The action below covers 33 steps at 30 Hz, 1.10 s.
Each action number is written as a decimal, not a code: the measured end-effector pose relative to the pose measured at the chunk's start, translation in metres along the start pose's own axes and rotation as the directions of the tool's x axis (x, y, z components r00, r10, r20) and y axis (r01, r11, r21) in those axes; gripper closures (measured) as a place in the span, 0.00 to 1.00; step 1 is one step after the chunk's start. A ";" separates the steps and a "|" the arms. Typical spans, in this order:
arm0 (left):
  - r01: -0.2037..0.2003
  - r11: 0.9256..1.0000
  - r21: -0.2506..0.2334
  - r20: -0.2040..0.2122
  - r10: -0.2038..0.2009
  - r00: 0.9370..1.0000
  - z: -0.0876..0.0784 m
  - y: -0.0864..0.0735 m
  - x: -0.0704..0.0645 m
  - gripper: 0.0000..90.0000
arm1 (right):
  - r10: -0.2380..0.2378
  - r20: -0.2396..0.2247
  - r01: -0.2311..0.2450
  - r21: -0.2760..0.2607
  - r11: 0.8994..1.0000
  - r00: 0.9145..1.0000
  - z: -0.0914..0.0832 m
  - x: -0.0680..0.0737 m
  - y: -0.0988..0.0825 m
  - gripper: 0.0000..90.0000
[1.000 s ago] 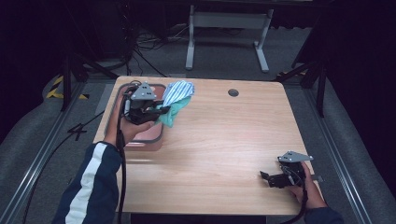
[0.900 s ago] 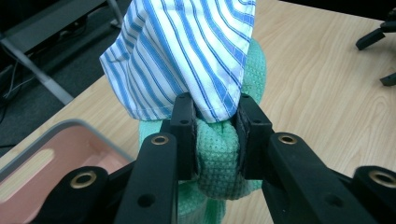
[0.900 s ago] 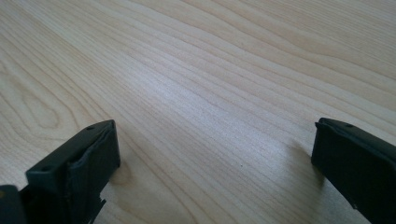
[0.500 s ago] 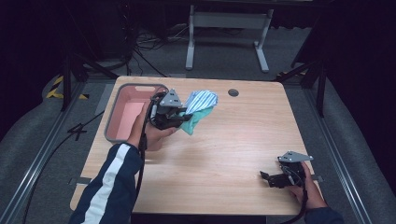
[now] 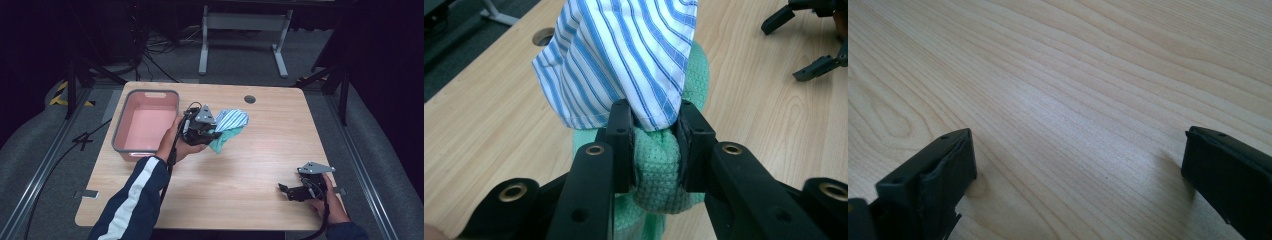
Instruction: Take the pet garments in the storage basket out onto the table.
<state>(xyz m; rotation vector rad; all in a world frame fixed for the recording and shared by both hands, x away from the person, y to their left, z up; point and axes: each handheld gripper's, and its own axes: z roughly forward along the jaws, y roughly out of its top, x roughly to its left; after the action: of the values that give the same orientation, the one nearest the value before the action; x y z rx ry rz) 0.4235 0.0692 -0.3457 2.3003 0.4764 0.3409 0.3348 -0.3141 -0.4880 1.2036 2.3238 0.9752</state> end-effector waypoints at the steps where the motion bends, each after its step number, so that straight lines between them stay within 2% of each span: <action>1: -0.001 1.000 0.004 0.004 0.001 1.000 0.002 0.000 0.000 0.81 | 0.000 0.000 0.000 0.000 1.000 1.000 0.000 0.000 0.000 0.02; 8: 0.003 0.999 0.035 0.016 -0.004 1.000 0.021 -0.003 -0.002 0.80 | 0.000 0.000 0.000 0.000 1.000 1.000 0.000 0.000 0.000 0.02; 12: 0.014 0.998 0.058 0.043 -0.016 0.999 0.037 -0.010 -0.003 0.79 | -0.003 0.001 0.003 0.001 1.000 1.000 0.000 0.000 0.000 0.02; 13: 0.006 0.998 0.067 0.044 -0.009 0.999 0.040 -0.011 -0.004 0.79 | 0.000 0.000 0.000 0.000 1.000 1.000 0.000 0.000 0.000 0.01; 17: 0.021 0.996 0.083 0.044 -0.024 0.999 0.051 -0.015 -0.006 0.78 | 0.000 0.000 0.000 0.000 1.000 1.000 0.000 0.000 0.000 0.02; 20: 0.009 0.994 0.106 0.058 -0.015 0.998 0.057 -0.016 -0.009 0.77 | 0.000 0.000 0.000 0.000 1.000 1.000 0.000 0.000 0.000 0.02; 26: 0.003 0.992 0.125 0.060 -0.011 0.998 0.062 -0.016 -0.013 0.67 | 0.000 0.000 0.000 0.000 1.000 1.000 0.000 0.000 0.000 0.02; 33: 0.005 0.993 0.121 0.054 -0.011 0.998 0.060 -0.015 -0.016 0.56 | 0.000 0.000 0.000 0.000 1.000 1.000 0.000 0.000 0.000 0.02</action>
<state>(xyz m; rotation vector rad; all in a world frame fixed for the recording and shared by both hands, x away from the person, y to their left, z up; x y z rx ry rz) 0.4285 0.0349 -0.3995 2.4174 0.4904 0.2506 0.3348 -0.3141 -0.4879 1.2031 2.3235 0.9751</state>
